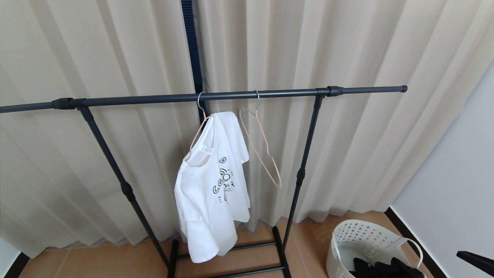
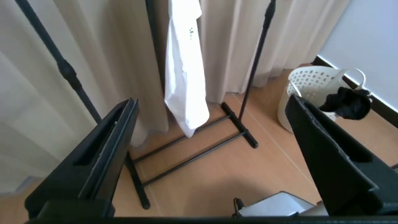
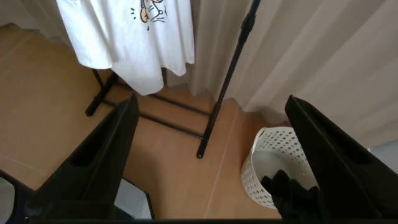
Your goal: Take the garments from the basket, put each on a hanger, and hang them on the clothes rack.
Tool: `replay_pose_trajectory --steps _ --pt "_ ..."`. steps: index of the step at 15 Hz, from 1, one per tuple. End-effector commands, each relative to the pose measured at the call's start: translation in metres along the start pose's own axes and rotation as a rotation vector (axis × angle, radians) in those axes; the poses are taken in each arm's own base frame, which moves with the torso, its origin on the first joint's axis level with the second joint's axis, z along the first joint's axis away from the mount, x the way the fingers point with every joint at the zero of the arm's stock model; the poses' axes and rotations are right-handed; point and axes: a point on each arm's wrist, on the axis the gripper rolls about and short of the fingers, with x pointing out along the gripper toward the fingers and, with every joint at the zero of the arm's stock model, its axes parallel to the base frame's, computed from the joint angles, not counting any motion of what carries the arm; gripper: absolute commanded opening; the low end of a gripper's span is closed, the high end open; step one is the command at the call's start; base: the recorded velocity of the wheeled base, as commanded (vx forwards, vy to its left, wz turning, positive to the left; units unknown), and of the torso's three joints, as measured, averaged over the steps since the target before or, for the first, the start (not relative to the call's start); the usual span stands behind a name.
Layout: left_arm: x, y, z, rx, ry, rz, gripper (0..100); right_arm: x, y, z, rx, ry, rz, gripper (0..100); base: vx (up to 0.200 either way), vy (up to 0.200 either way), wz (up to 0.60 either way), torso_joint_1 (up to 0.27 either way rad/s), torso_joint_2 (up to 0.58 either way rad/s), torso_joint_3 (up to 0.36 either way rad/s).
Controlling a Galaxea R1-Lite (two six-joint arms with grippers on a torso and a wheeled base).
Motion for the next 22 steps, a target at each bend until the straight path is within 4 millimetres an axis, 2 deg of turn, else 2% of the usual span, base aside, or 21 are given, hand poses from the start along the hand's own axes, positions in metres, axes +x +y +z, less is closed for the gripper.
replay_pose_trajectory --steps 1,3,9,10,12,15,18,22 --pt "0.000 0.000 -0.016 -0.004 -0.012 0.033 100 -0.016 0.000 -0.029 0.015 -0.007 -0.039 100 0.000 0.000 0.00 0.000 0.00 0.000" --pt "0.000 0.000 -0.016 -0.006 -0.010 0.034 100 -0.030 0.001 -0.043 0.051 -0.040 -0.069 100 0.000 0.000 0.00 0.000 0.00 0.000" --pt "0.002 -0.003 -0.016 -0.022 0.022 0.189 100 -0.040 0.003 -0.050 0.134 -0.118 -0.259 100 0.000 0.000 0.00 0.000 0.00 0.000" --pt "0.002 -0.005 -0.016 -0.019 0.013 0.267 100 -0.043 0.005 -0.052 0.151 -0.157 -0.341 100 0.000 0.000 0.00 0.000 0.00 0.000" --pt "-0.001 -0.006 -0.017 0.003 -0.016 0.303 100 -0.048 0.009 -0.054 0.163 -0.229 -0.445 100 0.000 0.000 0.00 0.000 0.00 0.000" --pt "-0.001 -0.006 -0.017 -0.023 -0.016 0.333 100 -0.051 0.011 -0.057 0.176 -0.292 -0.487 100 0.000 0.000 0.00 0.000 0.00 0.000" --pt "-0.005 -0.009 -0.019 -0.058 -0.103 0.212 100 -0.051 0.011 -0.057 0.198 -0.306 -0.500 100 0.000 0.000 0.00 0.000 0.00 0.000" --pt "-0.005 -0.009 -0.019 -0.074 -0.104 0.211 100 -0.052 0.011 -0.056 0.207 -0.309 -0.492 100 0.000 0.000 0.00 0.000 0.00 0.000"
